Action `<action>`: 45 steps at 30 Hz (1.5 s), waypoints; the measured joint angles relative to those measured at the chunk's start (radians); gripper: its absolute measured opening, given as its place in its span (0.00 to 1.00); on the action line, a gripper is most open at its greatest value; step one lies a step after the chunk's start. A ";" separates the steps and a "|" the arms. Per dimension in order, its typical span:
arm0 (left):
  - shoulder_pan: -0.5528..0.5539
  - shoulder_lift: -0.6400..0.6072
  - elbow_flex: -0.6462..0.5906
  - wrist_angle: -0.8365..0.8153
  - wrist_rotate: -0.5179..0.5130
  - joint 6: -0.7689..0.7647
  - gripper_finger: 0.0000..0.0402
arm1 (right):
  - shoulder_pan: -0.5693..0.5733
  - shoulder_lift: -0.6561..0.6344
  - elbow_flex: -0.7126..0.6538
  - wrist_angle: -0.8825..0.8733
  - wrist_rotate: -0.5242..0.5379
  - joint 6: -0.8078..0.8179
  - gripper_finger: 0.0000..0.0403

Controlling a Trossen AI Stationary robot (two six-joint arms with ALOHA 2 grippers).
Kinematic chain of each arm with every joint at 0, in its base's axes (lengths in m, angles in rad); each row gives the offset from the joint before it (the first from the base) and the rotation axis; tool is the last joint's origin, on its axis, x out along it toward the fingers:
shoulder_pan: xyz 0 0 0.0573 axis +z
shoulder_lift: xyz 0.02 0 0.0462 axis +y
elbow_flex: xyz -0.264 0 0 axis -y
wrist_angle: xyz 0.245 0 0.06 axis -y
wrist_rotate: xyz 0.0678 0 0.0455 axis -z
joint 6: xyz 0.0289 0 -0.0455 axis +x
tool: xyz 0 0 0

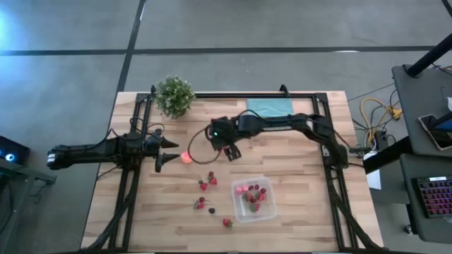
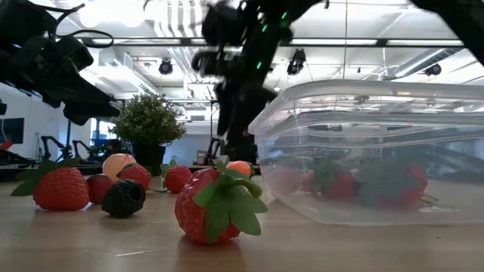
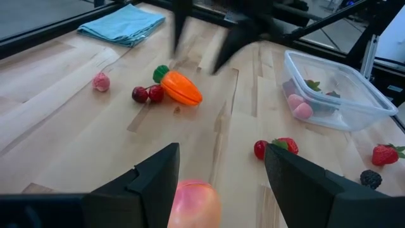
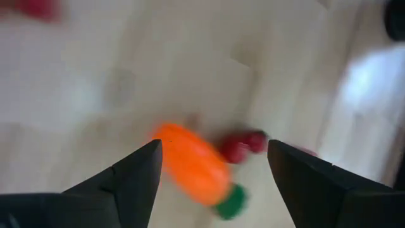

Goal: Pick and placing Produce into tupperware
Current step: Put the orange carrot into the transparent container

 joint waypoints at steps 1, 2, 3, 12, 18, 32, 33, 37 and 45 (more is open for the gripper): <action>0.000 0.000 0.000 0.000 0.000 0.000 0.54 | -0.013 0.027 0.019 0.000 0.024 -0.011 0.69; 0.000 0.000 0.000 0.000 0.000 0.000 0.54 | -0.023 0.052 0.035 -0.004 0.046 -0.021 0.69; 0.000 -0.001 0.000 0.000 0.000 0.000 0.54 | -0.031 0.079 0.057 -0.024 0.064 -0.021 0.69; 0.000 -0.001 0.000 0.000 0.000 0.000 0.54 | -0.041 0.118 0.194 -0.283 0.048 0.056 0.68; 0.000 0.000 0.000 0.000 0.001 0.000 0.54 | -0.040 0.047 0.216 -0.325 0.022 0.364 0.68; 0.000 -0.001 0.000 0.000 0.000 0.000 0.54 | -0.075 -0.386 -0.318 -0.494 -0.027 1.302 0.68; 0.000 -0.001 0.000 0.000 0.000 0.000 0.54 | -0.061 -0.435 -0.374 -0.472 -0.022 1.315 0.68; 0.000 -0.001 0.000 0.001 0.000 0.000 0.54 | -0.011 -0.571 -0.564 -0.465 -0.110 1.506 0.68; 0.000 -0.001 0.000 0.000 0.000 0.000 0.54 | -0.003 -0.699 -0.826 -0.184 -0.188 1.745 0.68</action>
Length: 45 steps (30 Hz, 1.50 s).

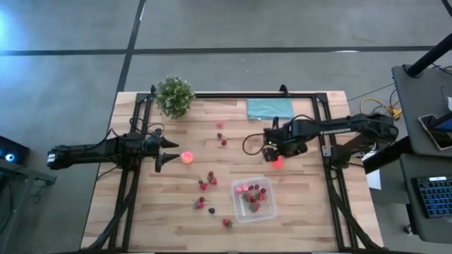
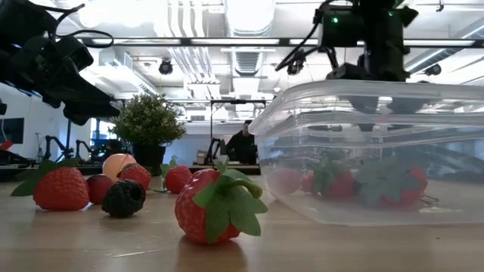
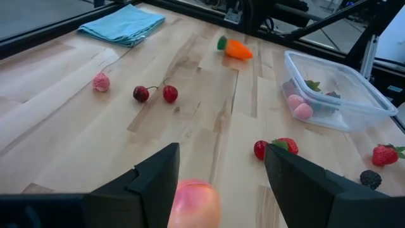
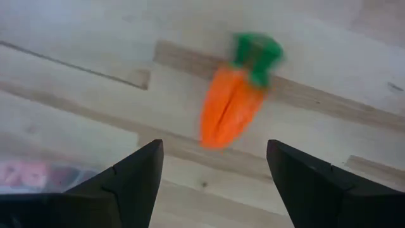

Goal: Pick and placing Produce into tupperware
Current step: Put the orange carrot into the transparent container

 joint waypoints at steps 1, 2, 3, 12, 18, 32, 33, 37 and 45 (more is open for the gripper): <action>0.000 0.000 0.000 0.000 0.000 0.000 0.54 | 0.000 0.007 -0.008 0.002 -0.012 0.001 0.68; 0.000 0.000 0.000 0.000 0.000 0.000 0.54 | -0.003 0.016 -0.013 0.002 -0.029 0.007 0.68; 0.000 0.000 0.000 0.000 0.000 0.000 0.54 | -0.006 0.029 -0.020 0.002 -0.047 0.013 0.68; 0.000 0.000 0.000 0.000 0.000 0.000 0.54 | -0.002 0.174 0.028 0.005 0.006 -0.151 0.68; 0.000 0.001 0.000 0.000 0.000 0.000 0.54 | -0.018 0.275 0.093 -0.002 0.048 -0.327 0.68; 0.000 0.000 0.000 0.000 0.000 0.000 0.54 | -0.051 0.294 0.318 -0.048 0.273 -0.669 0.68; 0.000 -0.001 0.000 0.000 0.000 0.000 0.54 | -0.055 0.297 0.321 -0.050 0.264 -0.721 0.68; 0.000 0.000 0.000 0.000 0.000 0.000 0.54 | -0.065 0.306 0.315 -0.090 0.168 -0.893 0.68; 0.000 0.000 0.000 0.000 0.000 0.000 0.54 | -0.031 0.305 0.233 -0.086 0.149 -1.114 0.68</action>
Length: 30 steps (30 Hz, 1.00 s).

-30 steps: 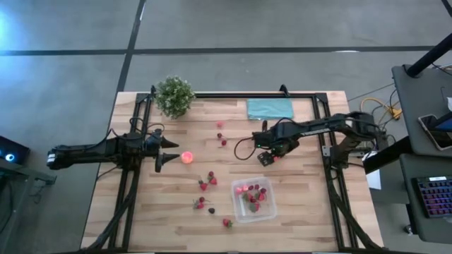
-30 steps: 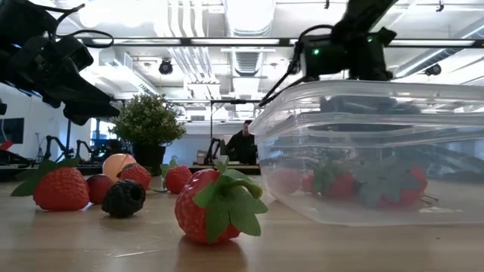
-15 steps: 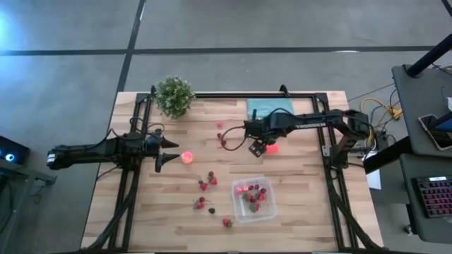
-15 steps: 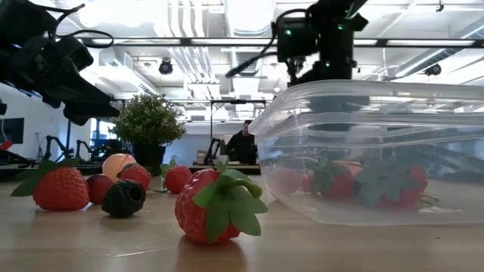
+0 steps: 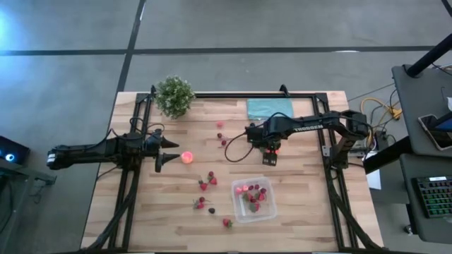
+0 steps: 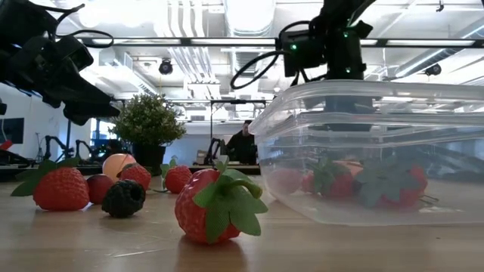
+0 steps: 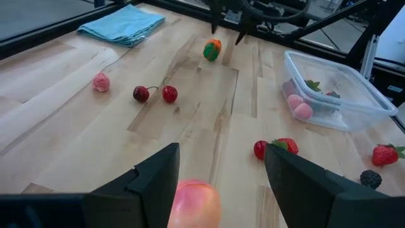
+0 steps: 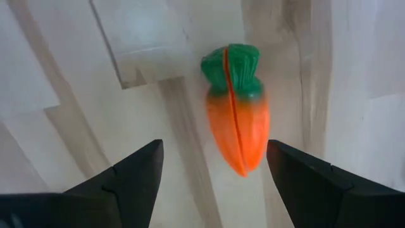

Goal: Pick and placing Produce into tupperware
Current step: Put the orange carrot into the transparent container

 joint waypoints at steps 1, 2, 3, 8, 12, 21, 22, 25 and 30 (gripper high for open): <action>0.000 0.000 0.000 0.000 0.000 0.000 0.54 | 0.000 0.000 -0.009 0.012 0.000 -0.003 0.68; 0.000 0.000 0.000 0.000 0.000 0.000 0.54 | 0.000 0.000 -0.016 0.023 0.001 -0.005 0.68; 0.000 0.000 0.000 0.000 0.000 0.000 0.54 | 0.000 0.000 -0.024 0.033 0.001 -0.005 0.68; 0.000 0.000 0.000 0.000 0.000 0.000 0.54 | -0.001 0.002 -0.071 0.146 0.001 -0.052 0.68; 0.000 0.000 0.000 0.000 0.000 0.000 0.54 | -0.001 0.002 -0.108 0.226 0.001 -0.123 0.68; 0.000 0.000 0.000 0.000 0.000 0.000 0.54 | -0.001 0.002 -0.135 0.225 0.003 -0.119 0.67; 0.000 0.000 0.000 0.000 0.000 0.000 0.54 | -0.001 0.002 -0.139 0.224 0.007 -0.112 0.66; 0.000 0.000 0.000 0.000 0.000 0.000 0.54 | -0.001 0.002 -0.149 0.217 0.019 -0.086 0.61; 0.000 0.000 0.000 0.000 0.000 0.000 0.54 | -0.001 0.002 -0.154 0.218 0.019 -0.057 0.48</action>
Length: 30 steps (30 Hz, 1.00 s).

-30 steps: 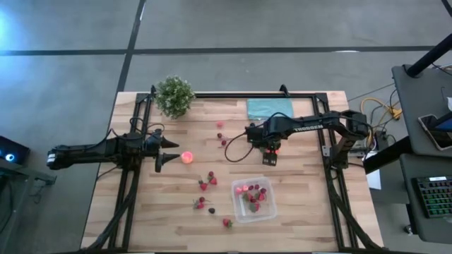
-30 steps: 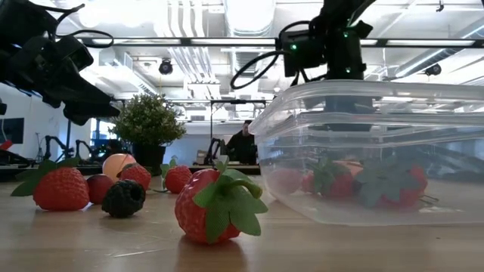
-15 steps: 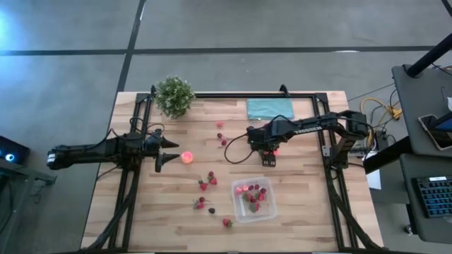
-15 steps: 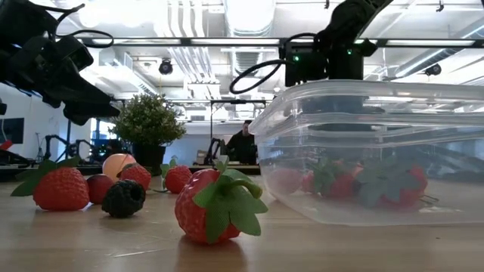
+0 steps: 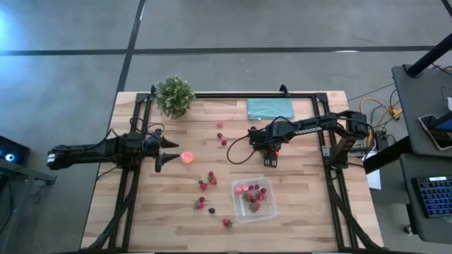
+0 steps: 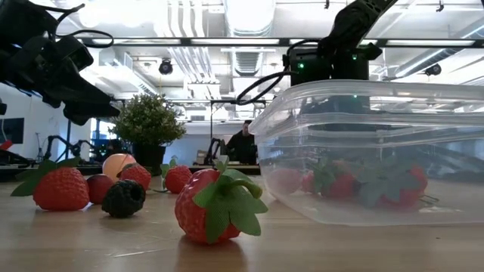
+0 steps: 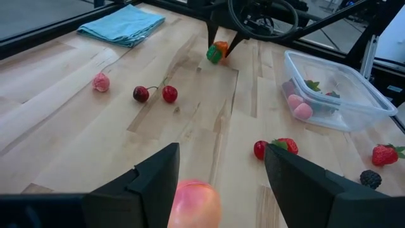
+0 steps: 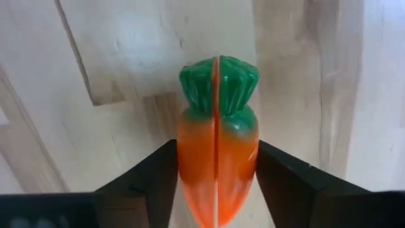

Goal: Pick and placing Produce into tupperware
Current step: Put the orange carrot into the transparent container

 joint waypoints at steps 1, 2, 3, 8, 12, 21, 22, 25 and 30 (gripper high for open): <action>0.000 0.000 0.000 0.000 0.000 0.000 0.54 | 0.000 0.000 0.001 -0.001 0.000 0.011 0.46; 0.000 0.000 0.000 0.000 0.000 0.000 0.54 | 0.000 0.000 0.005 -0.001 0.000 0.024 0.44; 0.000 0.000 0.000 0.000 0.000 0.000 0.54 | 0.000 0.000 0.012 0.000 0.000 0.038 0.42; 0.000 0.000 0.000 0.000 0.000 0.000 0.54 | 0.000 -0.006 0.072 -0.012 -0.011 0.105 0.38; 0.000 0.000 0.000 0.000 0.000 0.000 0.54 | 0.007 -0.009 0.203 -0.128 -0.096 0.168 0.41; 0.000 0.000 0.000 0.000 0.000 0.000 0.54 | 0.218 -0.011 0.531 -0.294 -0.291 0.384 0.42; 0.000 0.000 0.000 0.000 0.000 0.000 0.54 | 0.253 -0.011 0.546 -0.293 -0.292 0.417 0.42; 0.000 0.000 0.000 0.000 0.000 0.000 0.54 | 0.353 0.007 0.566 -0.287 -0.290 0.537 0.43; 0.000 0.001 0.000 0.000 0.000 0.000 0.54 | 0.469 0.104 0.585 -0.279 -0.284 0.674 0.47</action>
